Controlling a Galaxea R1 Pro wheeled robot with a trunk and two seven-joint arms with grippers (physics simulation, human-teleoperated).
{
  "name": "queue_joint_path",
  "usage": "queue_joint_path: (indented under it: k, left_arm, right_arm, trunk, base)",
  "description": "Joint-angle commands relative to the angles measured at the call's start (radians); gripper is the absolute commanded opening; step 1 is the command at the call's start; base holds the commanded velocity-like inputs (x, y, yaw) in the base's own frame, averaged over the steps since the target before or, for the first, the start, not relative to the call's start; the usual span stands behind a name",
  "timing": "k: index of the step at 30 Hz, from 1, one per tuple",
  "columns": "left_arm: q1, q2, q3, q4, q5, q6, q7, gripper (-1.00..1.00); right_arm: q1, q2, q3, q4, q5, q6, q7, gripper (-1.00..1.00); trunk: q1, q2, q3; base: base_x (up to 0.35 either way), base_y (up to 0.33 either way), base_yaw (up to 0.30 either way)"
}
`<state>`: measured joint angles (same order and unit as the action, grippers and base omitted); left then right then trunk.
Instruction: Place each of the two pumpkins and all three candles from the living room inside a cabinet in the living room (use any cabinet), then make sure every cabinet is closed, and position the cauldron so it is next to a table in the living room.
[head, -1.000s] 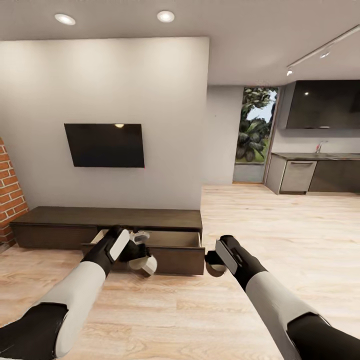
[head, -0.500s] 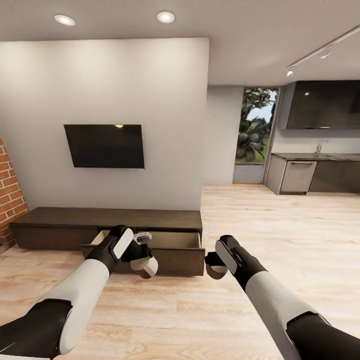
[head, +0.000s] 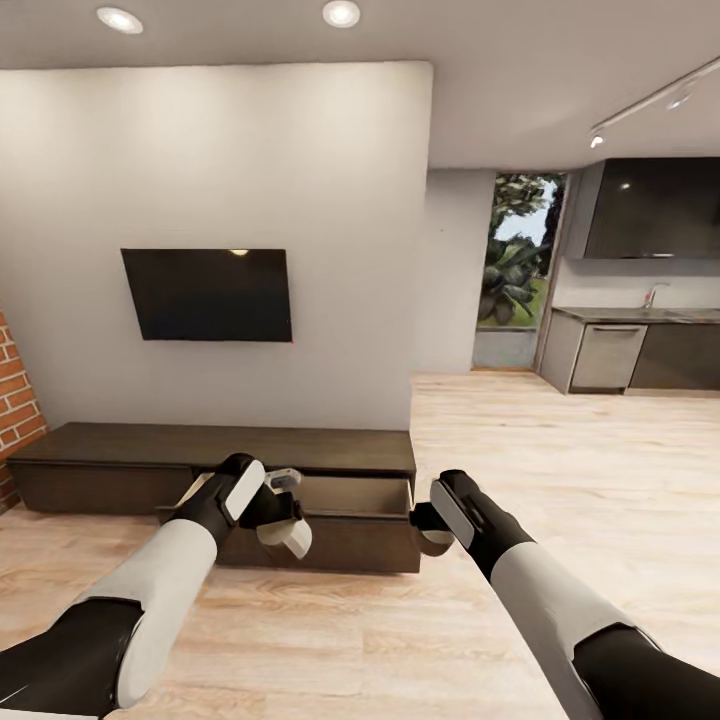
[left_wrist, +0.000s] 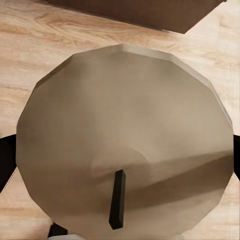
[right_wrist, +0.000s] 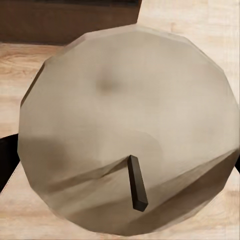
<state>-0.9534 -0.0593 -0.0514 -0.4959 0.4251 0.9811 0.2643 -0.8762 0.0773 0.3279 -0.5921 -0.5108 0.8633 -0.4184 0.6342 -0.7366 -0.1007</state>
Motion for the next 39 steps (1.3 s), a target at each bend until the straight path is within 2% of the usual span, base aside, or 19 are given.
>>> queue_joint_path:
  k: [1, 15, 39]
  left_arm:
    - [-0.001, 0.001, -0.005, -0.002, 0.011, 0.002, 0.008, -1.00]
    - [-0.001, -0.002, -0.004, -0.012, 0.009, 0.002, 0.006, -1.00]
    - [-0.001, -0.007, -0.004, -0.011, 0.010, 0.002, 0.006, -1.00]
  right_arm:
    - [-0.001, -0.001, 0.005, -0.001, -0.010, 0.002, -0.013, -1.00]
    - [-0.001, -0.001, 0.005, -0.003, -0.011, 0.001, -0.006, -1.00]
    - [-0.001, -0.001, 0.005, -0.003, -0.011, -0.003, 0.000, -1.00]
  trunk:
    - [0.001, -0.001, -0.002]
    - [0.001, -0.001, -0.002]
    - [0.001, -0.001, -0.002]
  base:
    - [0.322, 0.152, 0.000]
    - [0.325, 0.114, 0.018]
    - [0.334, -0.027, 0.017]
